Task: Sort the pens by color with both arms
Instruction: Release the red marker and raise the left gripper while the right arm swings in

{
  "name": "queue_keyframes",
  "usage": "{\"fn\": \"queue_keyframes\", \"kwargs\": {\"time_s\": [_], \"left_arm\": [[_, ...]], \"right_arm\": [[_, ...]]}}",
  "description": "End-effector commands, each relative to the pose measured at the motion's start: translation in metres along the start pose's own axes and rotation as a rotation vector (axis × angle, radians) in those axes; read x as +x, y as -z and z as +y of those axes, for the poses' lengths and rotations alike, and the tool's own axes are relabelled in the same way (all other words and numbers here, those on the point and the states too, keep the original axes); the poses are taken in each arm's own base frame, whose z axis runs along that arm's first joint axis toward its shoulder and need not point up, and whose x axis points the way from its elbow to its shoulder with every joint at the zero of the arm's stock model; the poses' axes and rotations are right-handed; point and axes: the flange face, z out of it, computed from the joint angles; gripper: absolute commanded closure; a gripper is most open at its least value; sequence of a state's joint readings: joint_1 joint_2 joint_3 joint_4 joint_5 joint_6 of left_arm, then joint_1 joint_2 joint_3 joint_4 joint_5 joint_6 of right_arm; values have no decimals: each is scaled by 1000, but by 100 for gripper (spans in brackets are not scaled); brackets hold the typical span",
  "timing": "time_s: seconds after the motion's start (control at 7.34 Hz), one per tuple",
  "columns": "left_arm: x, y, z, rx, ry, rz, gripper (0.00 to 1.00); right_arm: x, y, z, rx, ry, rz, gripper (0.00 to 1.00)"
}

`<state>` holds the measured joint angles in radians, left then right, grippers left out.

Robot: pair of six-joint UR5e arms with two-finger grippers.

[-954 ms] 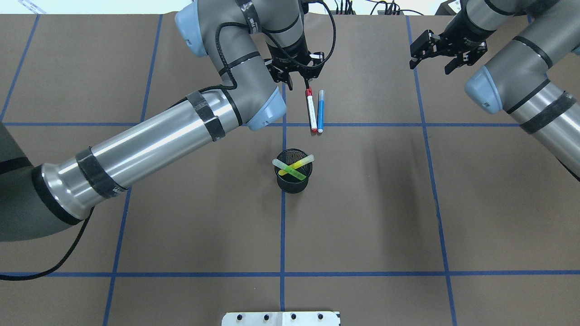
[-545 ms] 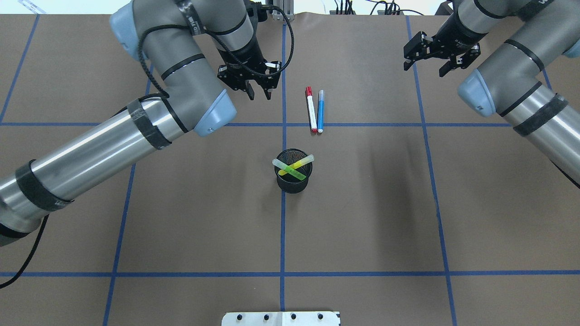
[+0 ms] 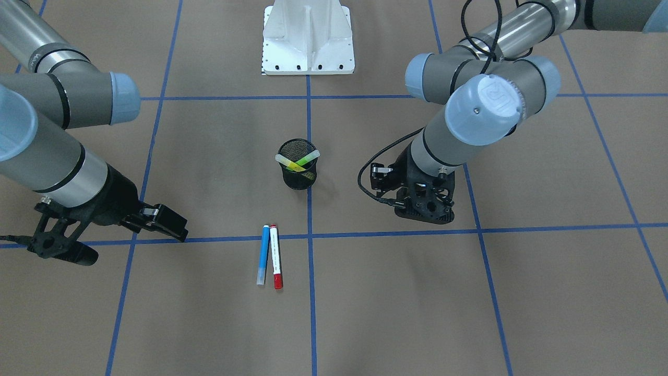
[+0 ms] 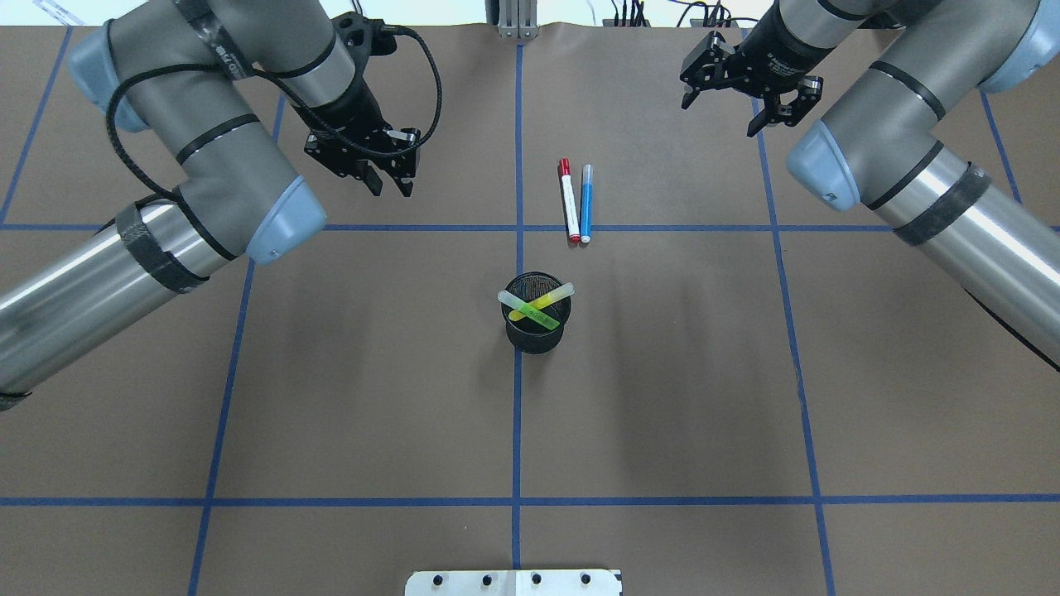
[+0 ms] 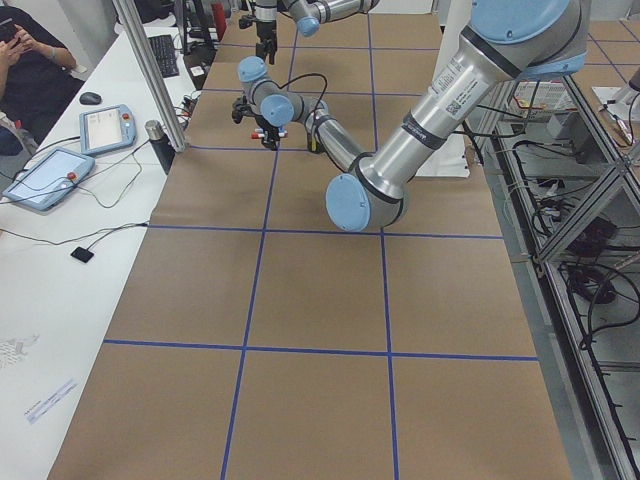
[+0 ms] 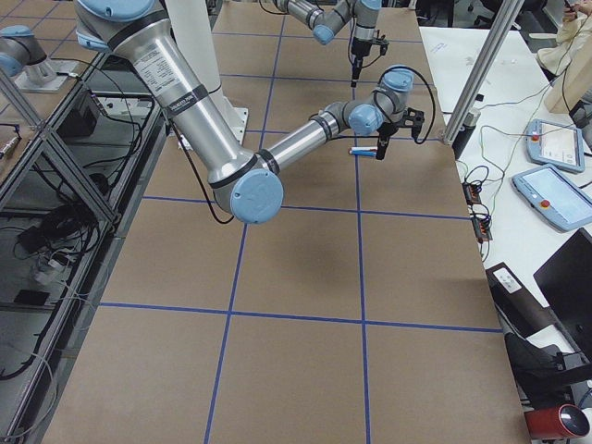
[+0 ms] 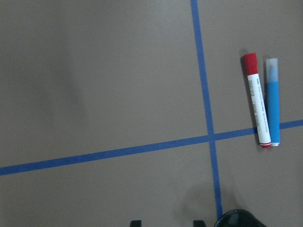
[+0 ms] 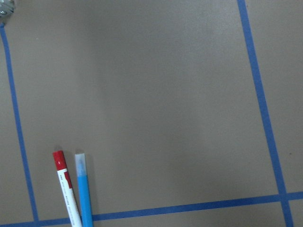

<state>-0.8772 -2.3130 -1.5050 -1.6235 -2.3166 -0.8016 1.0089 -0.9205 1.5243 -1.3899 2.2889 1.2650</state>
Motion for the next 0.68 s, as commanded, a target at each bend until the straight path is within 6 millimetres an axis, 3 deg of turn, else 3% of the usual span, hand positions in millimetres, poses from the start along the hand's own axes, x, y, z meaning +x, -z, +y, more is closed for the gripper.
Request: {"fn": "queue_keyframes", "kwargs": {"time_s": [0.0,0.27,0.55], "left_arm": [[-29,24,18,-9,-44,-31,53],[-40,28,31,-11,-43,-36,52],[-42,34,30,-4,-39,-36,52]], "right_arm": [[-41,8,50,12,-122,-34,1],[-79,-1,101,29,-28,-49,2],[-107,-4,130,16,136,-68,1]]}}
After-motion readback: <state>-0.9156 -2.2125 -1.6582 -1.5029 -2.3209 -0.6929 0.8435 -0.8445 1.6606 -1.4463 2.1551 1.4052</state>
